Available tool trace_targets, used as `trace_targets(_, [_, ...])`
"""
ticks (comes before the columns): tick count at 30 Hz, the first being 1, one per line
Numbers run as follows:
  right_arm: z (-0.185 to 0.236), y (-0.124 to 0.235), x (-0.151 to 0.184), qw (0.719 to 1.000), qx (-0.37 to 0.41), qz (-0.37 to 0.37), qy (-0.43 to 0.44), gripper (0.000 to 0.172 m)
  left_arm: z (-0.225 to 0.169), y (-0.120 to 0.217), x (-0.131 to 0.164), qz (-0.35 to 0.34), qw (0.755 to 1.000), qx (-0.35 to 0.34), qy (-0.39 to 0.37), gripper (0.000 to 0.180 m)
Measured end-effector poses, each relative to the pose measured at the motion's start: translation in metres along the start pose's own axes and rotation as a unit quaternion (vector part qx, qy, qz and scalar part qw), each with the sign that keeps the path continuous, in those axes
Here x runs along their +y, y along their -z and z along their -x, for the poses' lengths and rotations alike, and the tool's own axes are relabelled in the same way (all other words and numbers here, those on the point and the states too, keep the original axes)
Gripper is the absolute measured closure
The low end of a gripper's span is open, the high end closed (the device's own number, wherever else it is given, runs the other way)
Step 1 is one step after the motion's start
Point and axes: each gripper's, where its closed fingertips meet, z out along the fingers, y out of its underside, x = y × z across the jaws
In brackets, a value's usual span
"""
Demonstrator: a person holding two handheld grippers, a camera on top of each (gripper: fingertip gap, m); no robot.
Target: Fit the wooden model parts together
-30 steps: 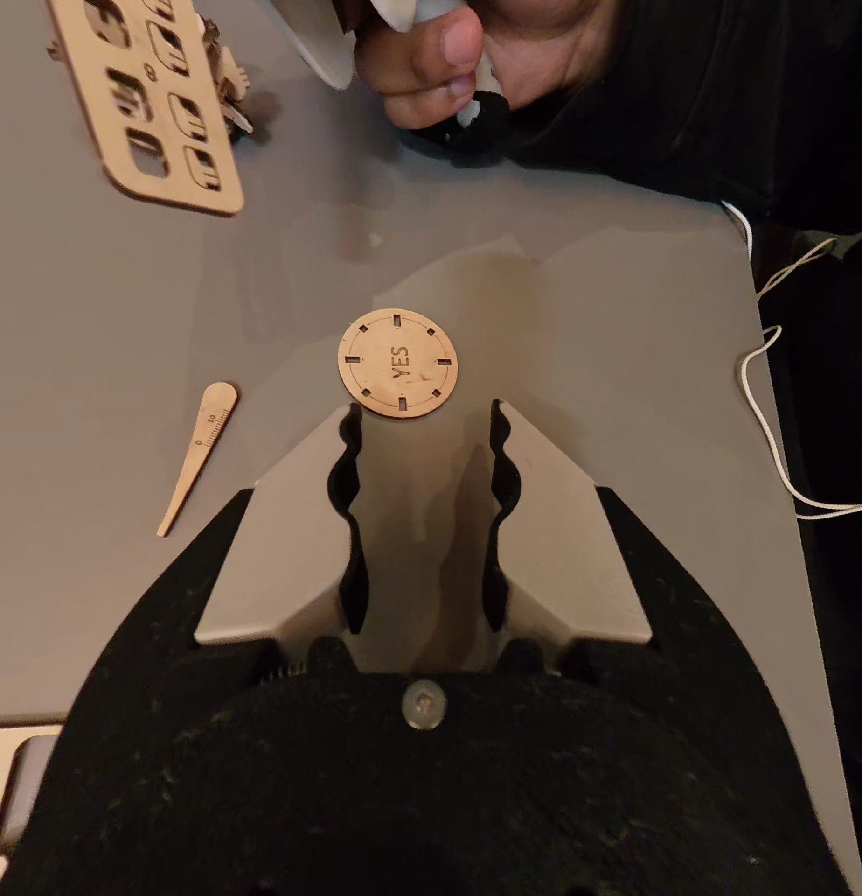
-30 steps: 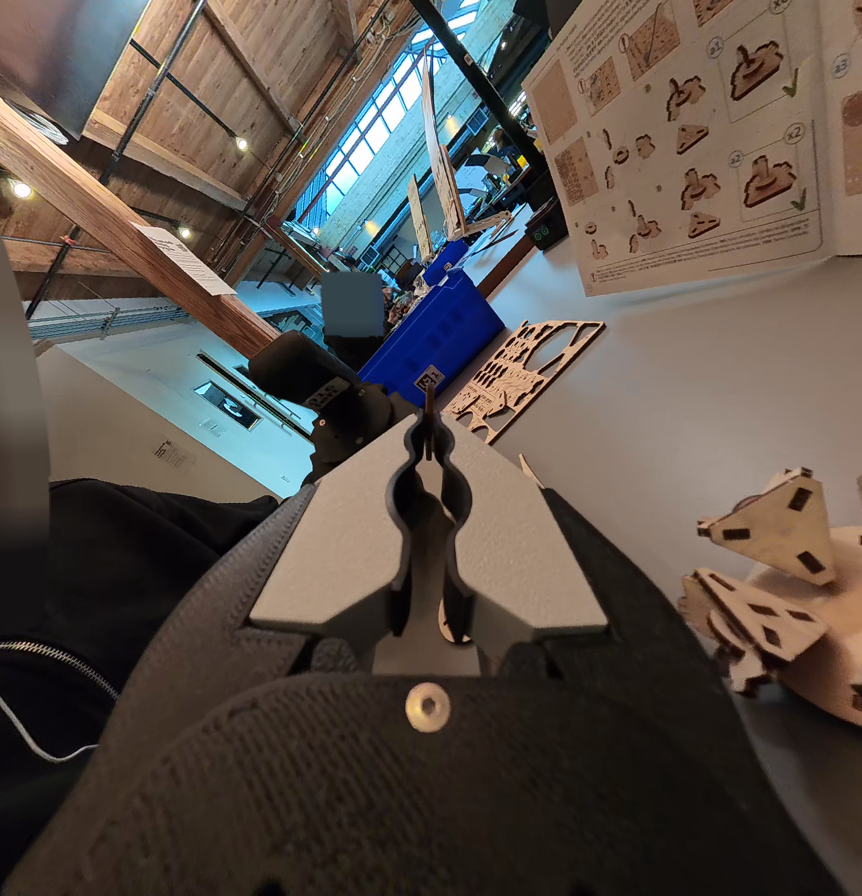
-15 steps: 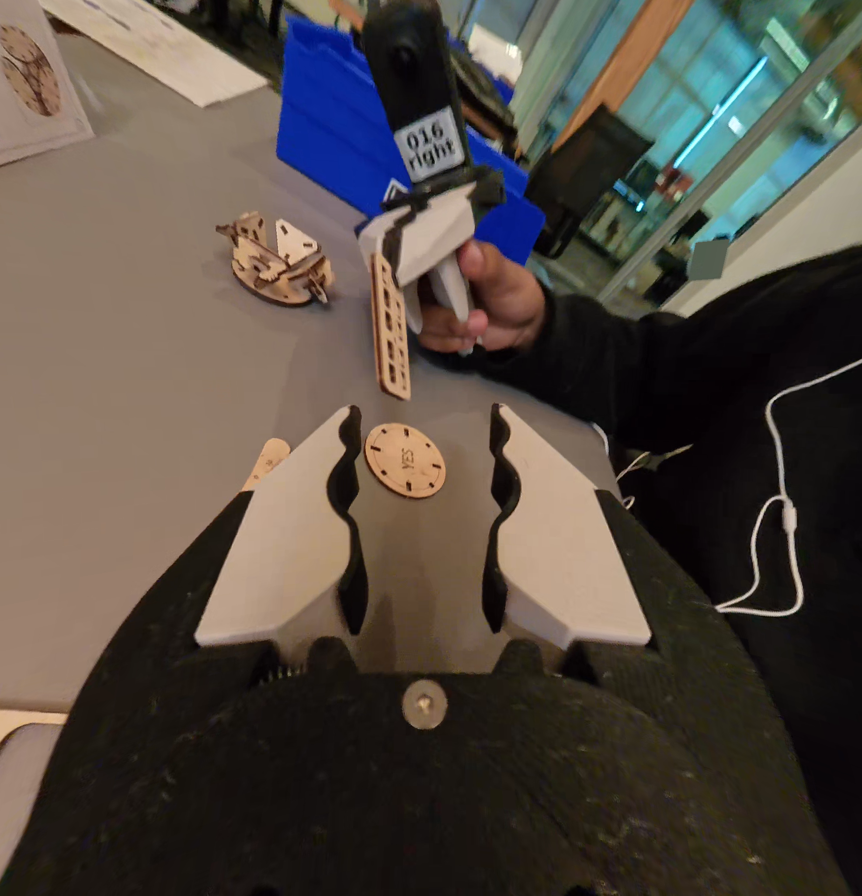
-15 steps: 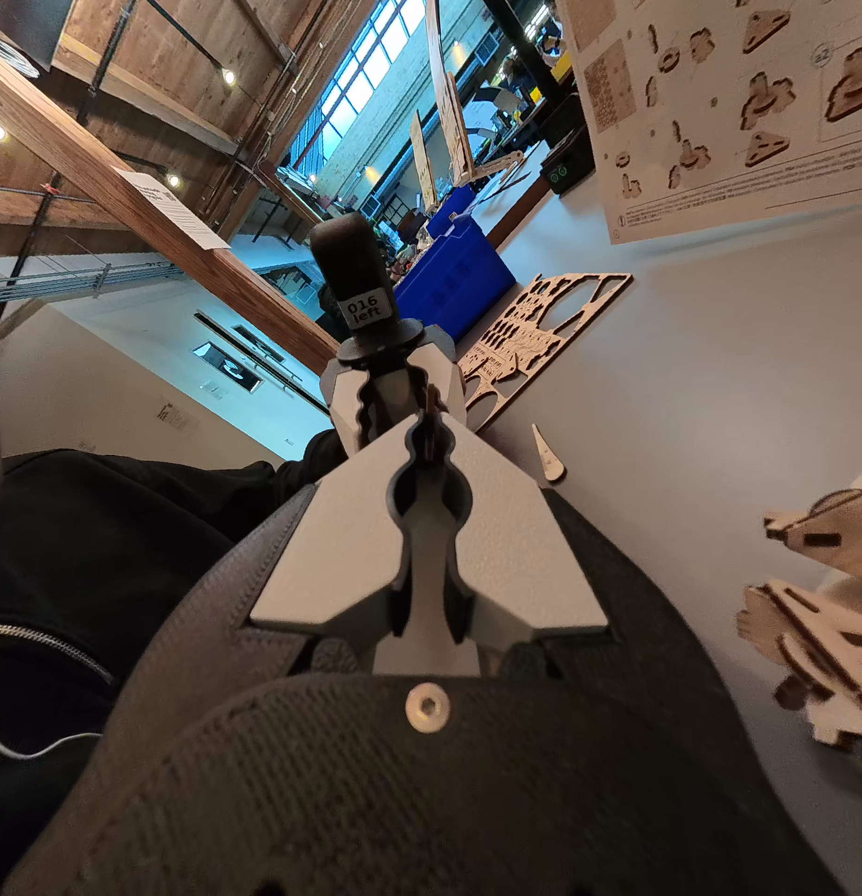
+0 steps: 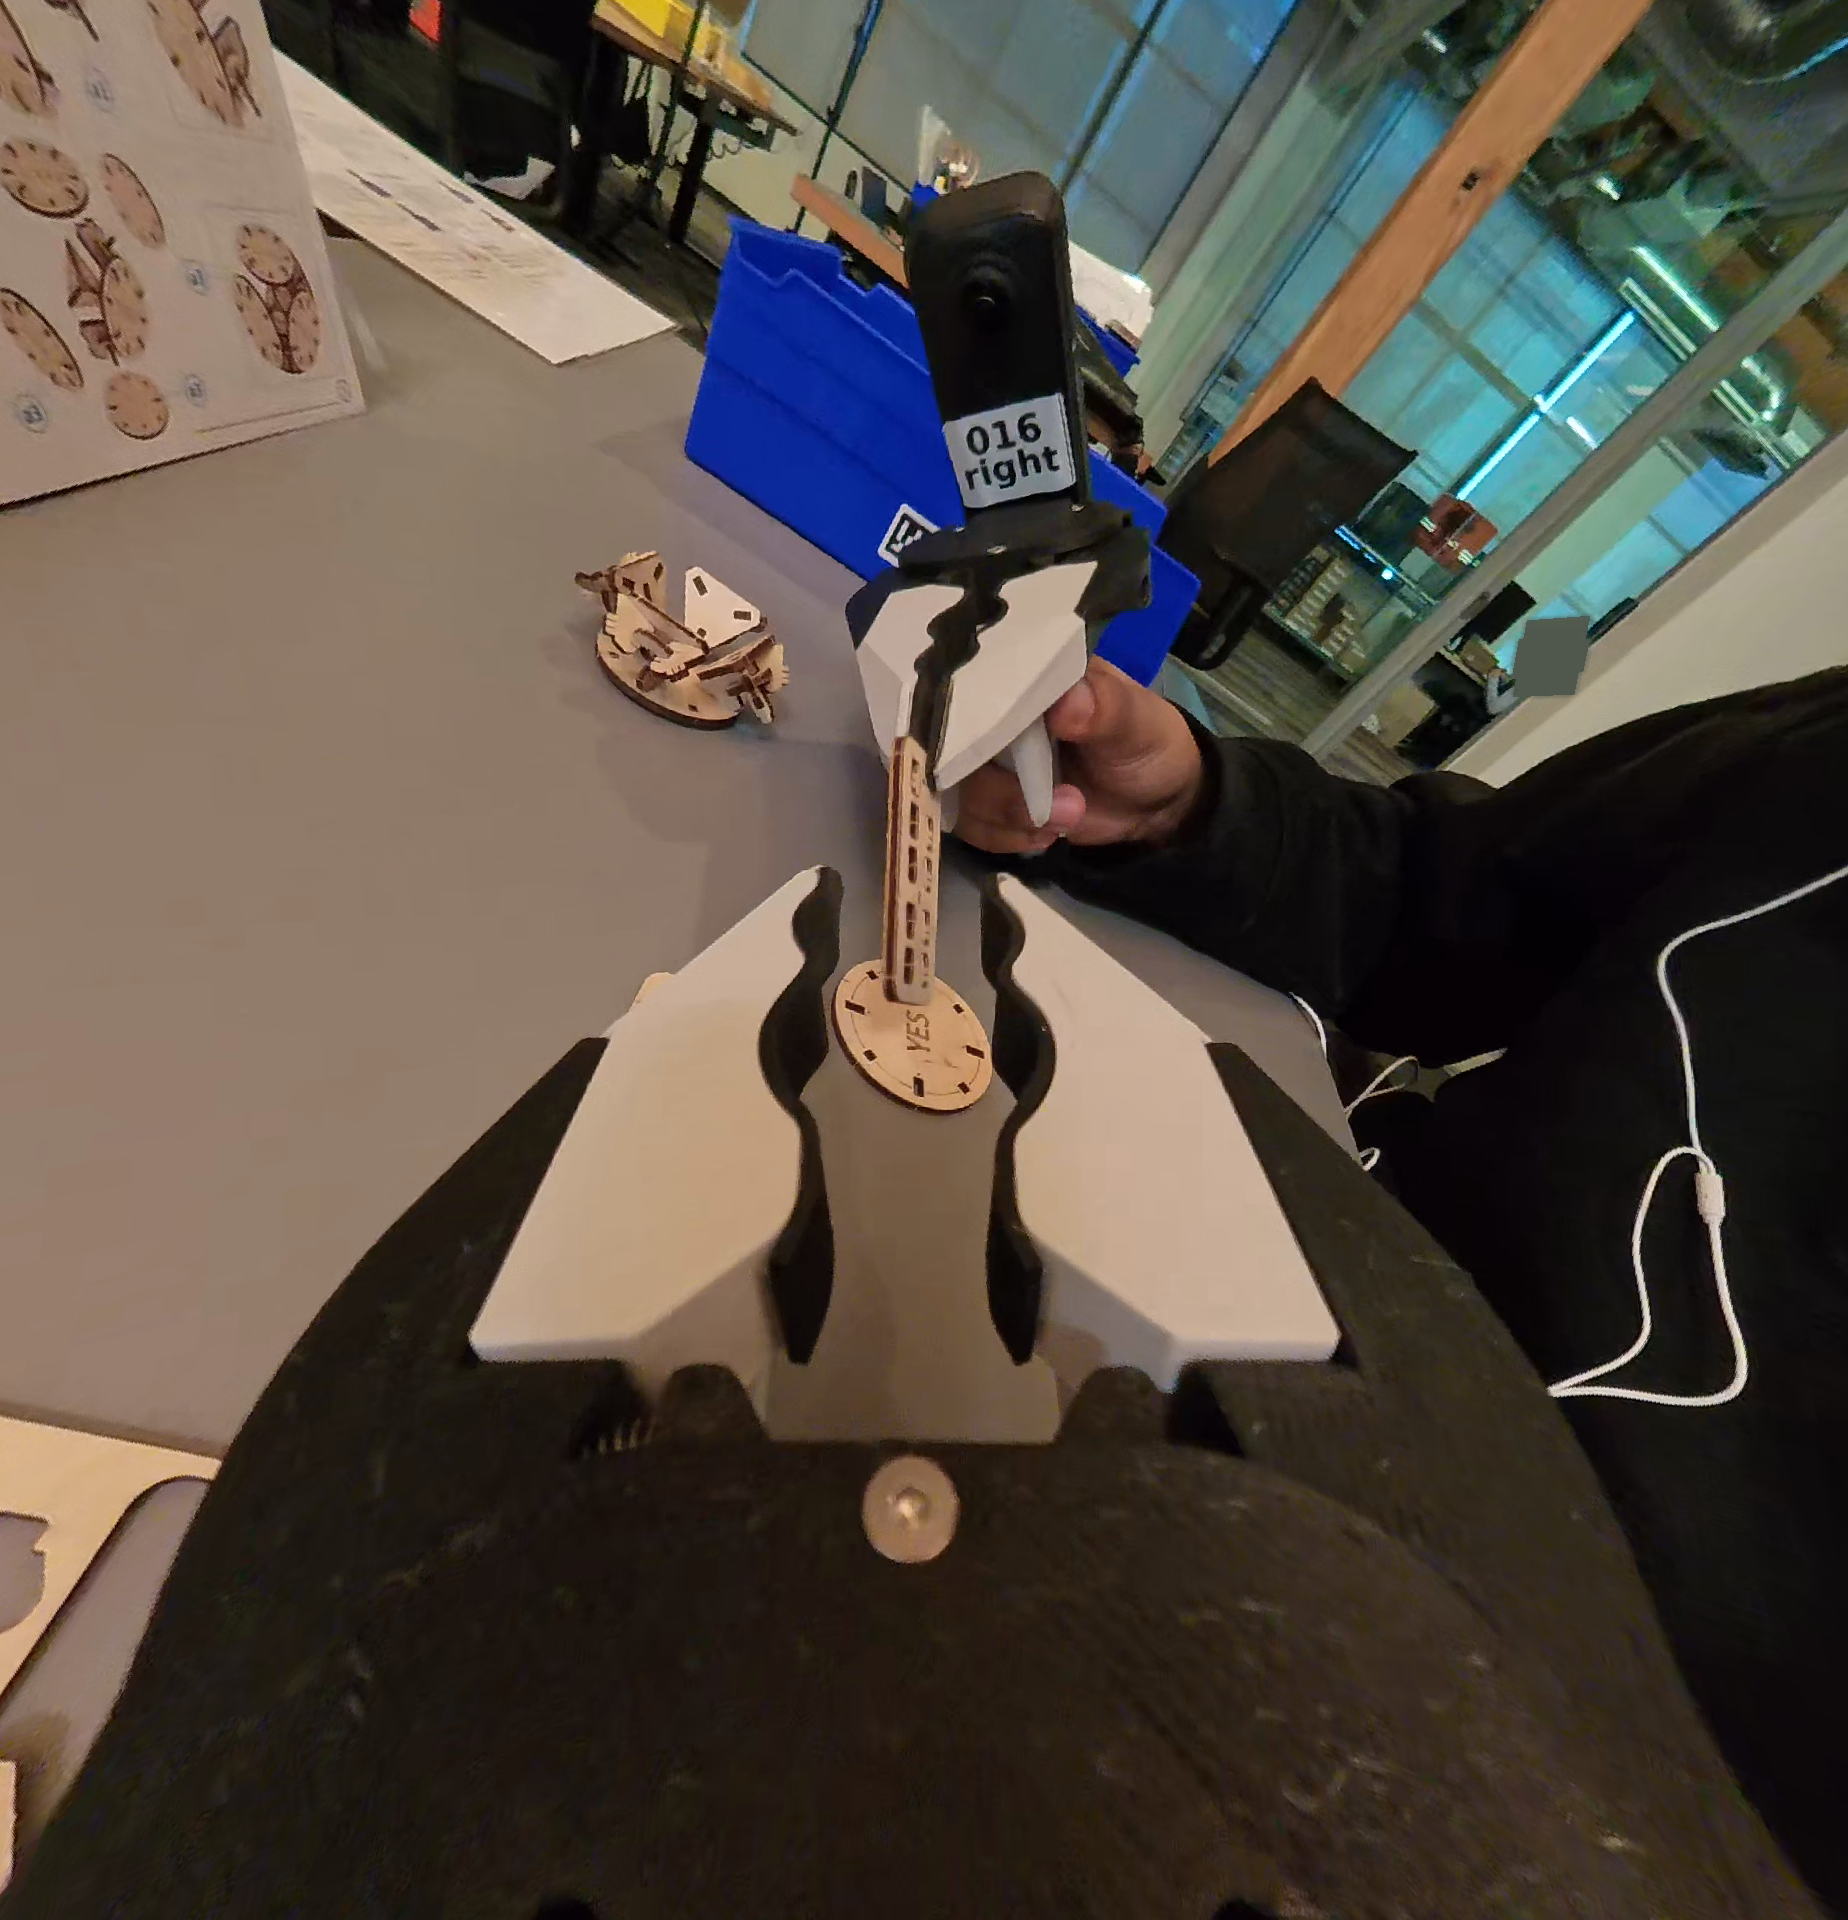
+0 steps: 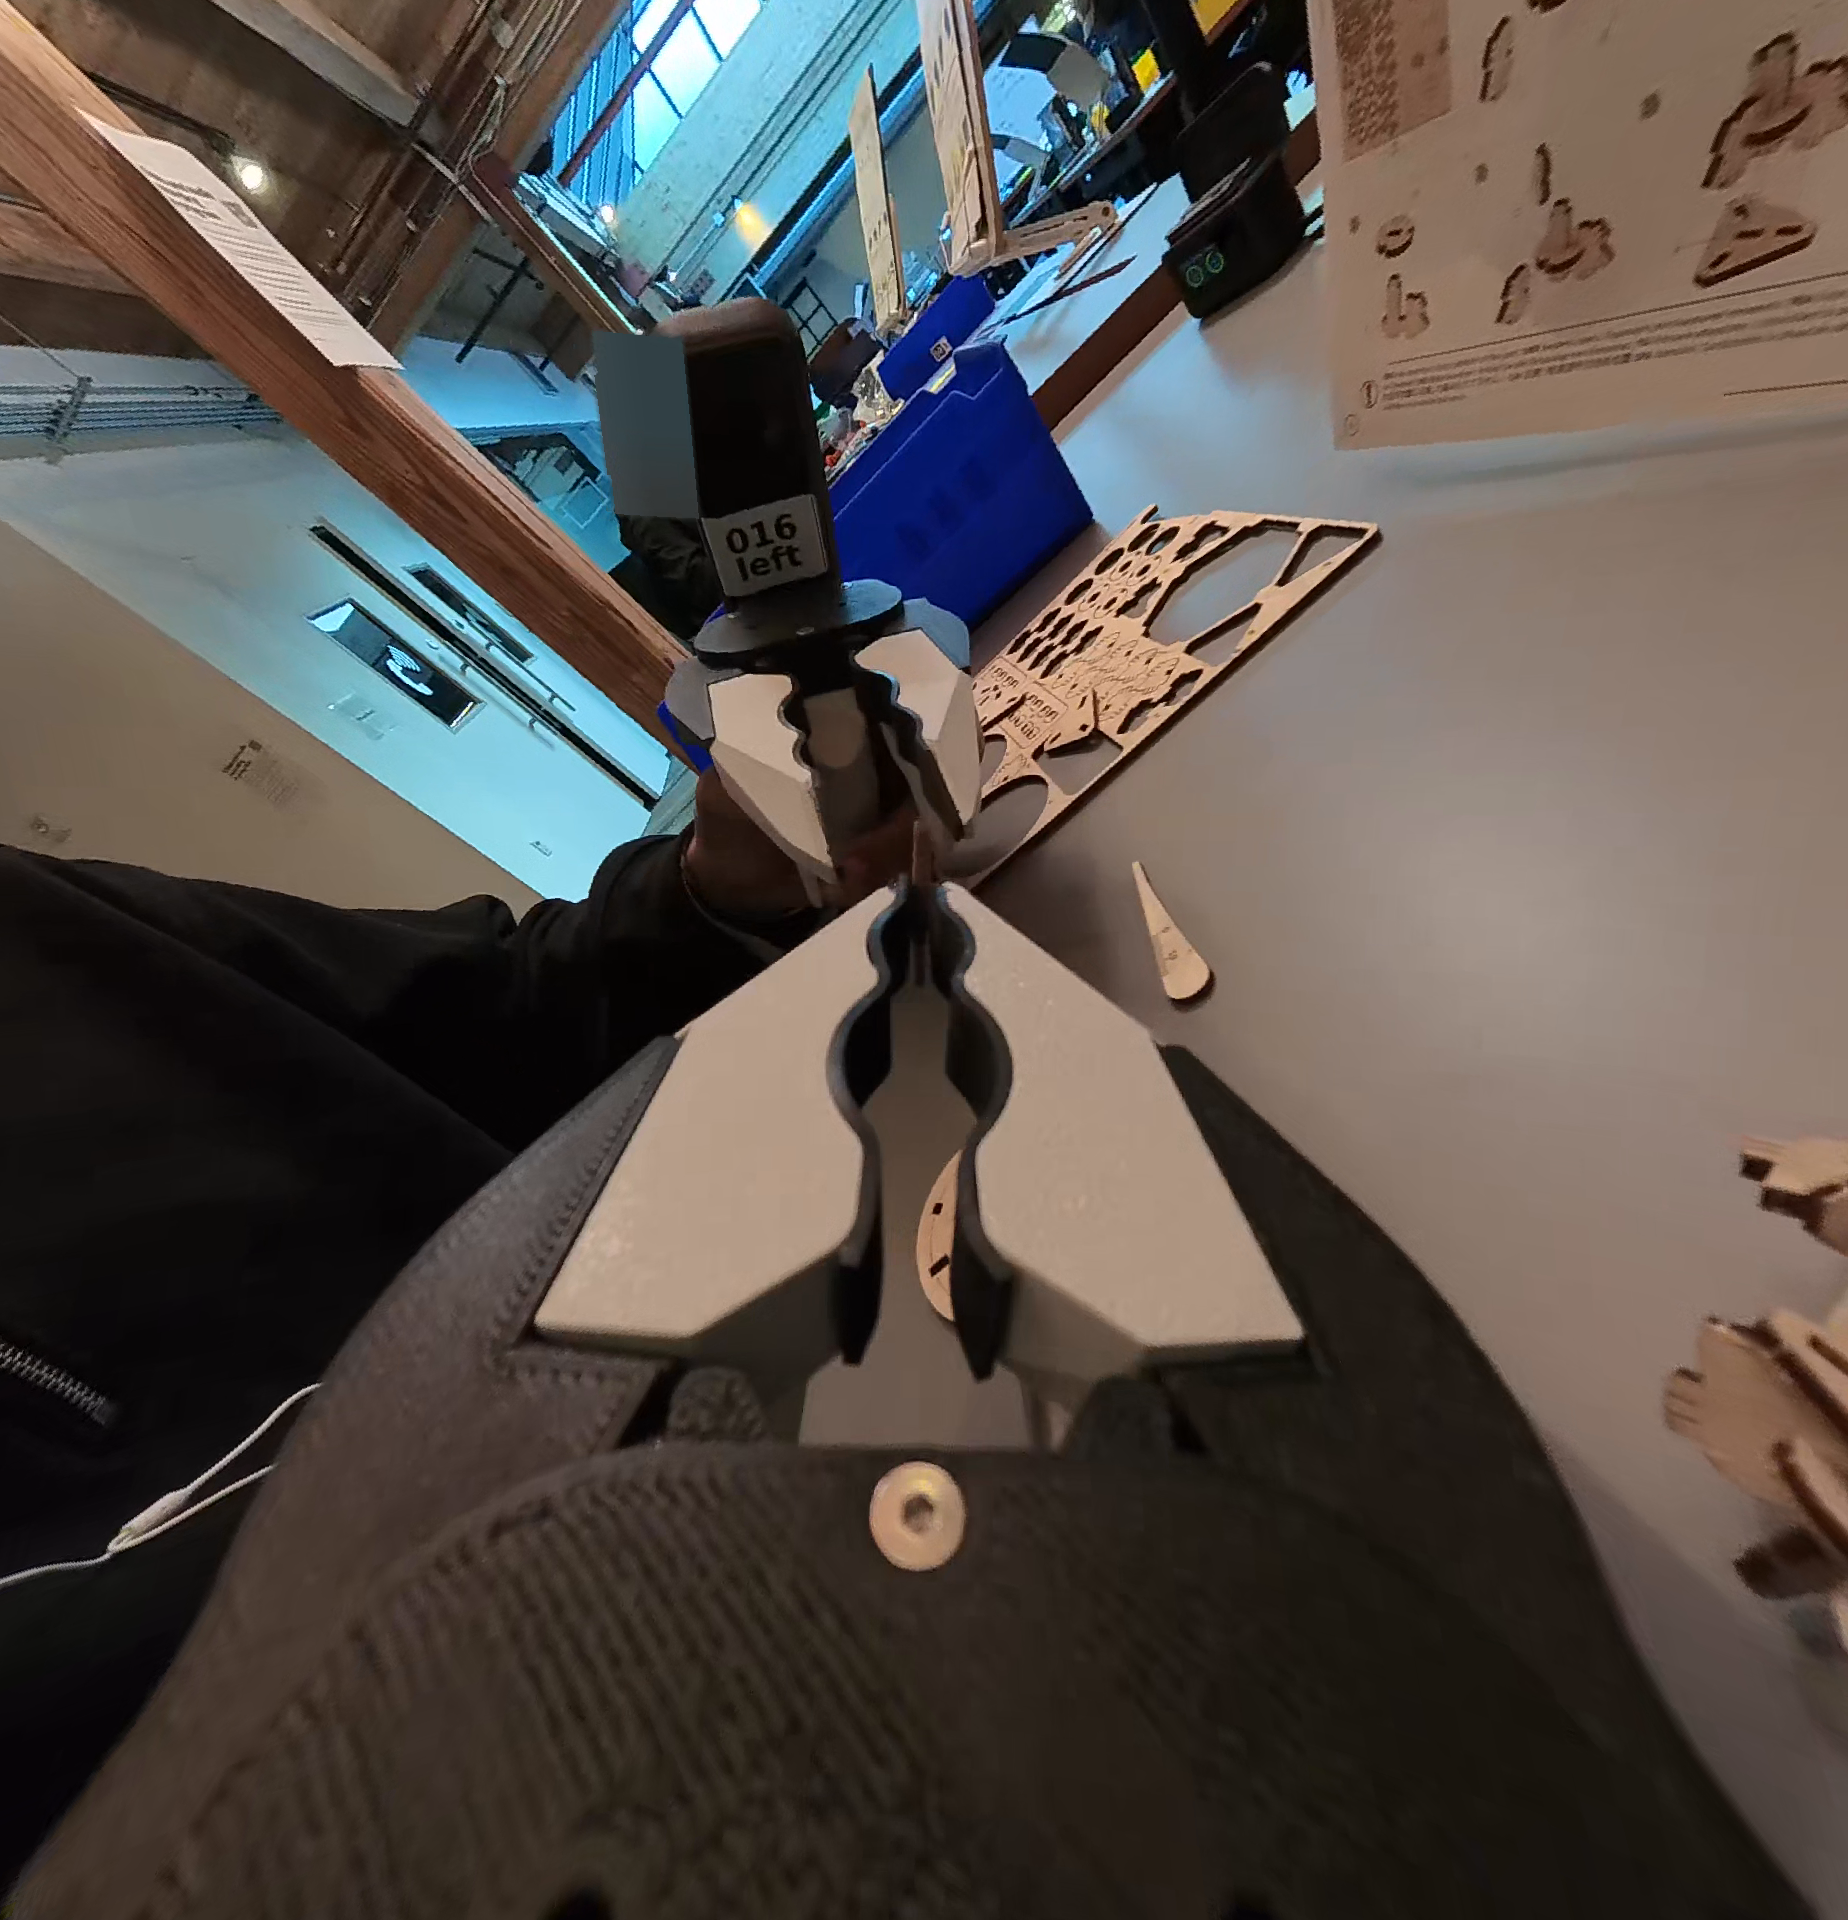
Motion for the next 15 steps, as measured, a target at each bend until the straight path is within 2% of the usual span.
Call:
trace_targets(4, [0.002, -0.003, 0.003, 1.000, -0.011, 0.006, -0.004, 0.172, -0.004, 0.000, -0.002, -0.008, 1.000, 0.016, 0.008, 0.165])
trace_targets(13, [0.010, -0.010, 0.014, 0.998, -0.014, 0.044, 0.032, 0.172, -0.006, -0.004, 0.001, 0.000, 1.000, 0.014, -0.002, 0.165])
trace_targets(15, [0.012, -0.011, 0.015, 0.998, -0.015, 0.046, 0.038, 0.172, -0.010, -0.004, 0.002, 0.004, 1.000, 0.027, 0.000, 0.173])
